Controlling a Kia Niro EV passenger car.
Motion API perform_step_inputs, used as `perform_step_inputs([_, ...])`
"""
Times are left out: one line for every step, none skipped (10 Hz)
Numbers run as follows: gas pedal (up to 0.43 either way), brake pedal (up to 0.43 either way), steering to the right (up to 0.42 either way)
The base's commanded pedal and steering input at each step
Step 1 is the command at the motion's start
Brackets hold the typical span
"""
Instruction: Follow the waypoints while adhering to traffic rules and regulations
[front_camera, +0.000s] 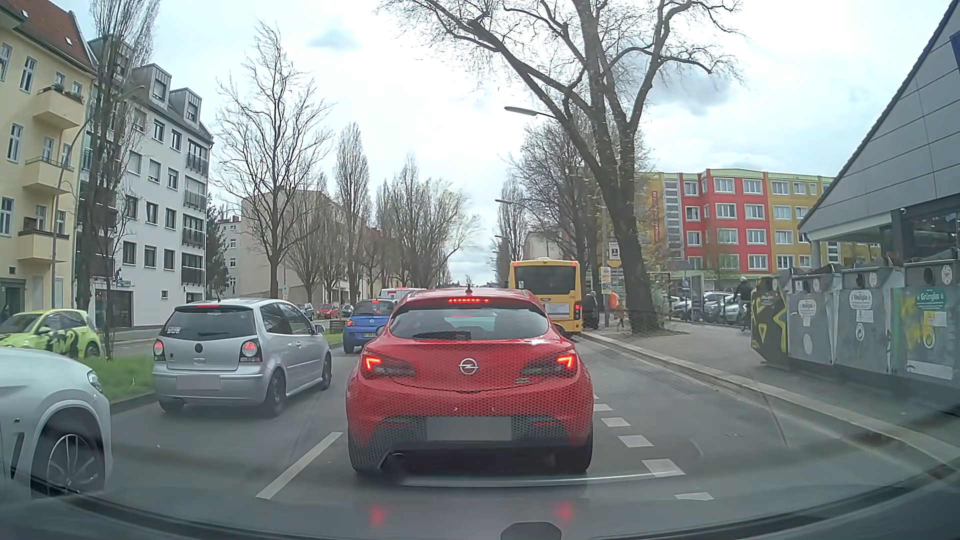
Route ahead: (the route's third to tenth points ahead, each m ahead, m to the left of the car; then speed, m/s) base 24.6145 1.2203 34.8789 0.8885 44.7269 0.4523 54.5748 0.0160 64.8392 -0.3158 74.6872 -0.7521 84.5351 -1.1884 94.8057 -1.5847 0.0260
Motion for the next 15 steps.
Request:
perform_step_inputs([0.000,0.311,-0.009])
perform_step_inputs([0.000,0.311,-0.009])
perform_step_inputs([0.000,0.311,-0.009])
perform_step_inputs([0.000,0.311,-0.009])
perform_step_inputs([0.000,0.311,-0.009])
perform_step_inputs([0.000,0.311,-0.009])
perform_step_inputs([0.000,0.317,-0.009])
perform_step_inputs([0.000,0.311,-0.009])
perform_step_inputs([0.000,0.317,-0.009])
perform_step_inputs([0.000,0.311,-0.009])
perform_step_inputs([0.000,0.317,-0.010])
perform_step_inputs([0.000,0.317,-0.009])
perform_step_inputs([0.000,0.317,-0.009])
perform_step_inputs([0.000,0.317,-0.009])
perform_step_inputs([0.000,0.317,-0.009])
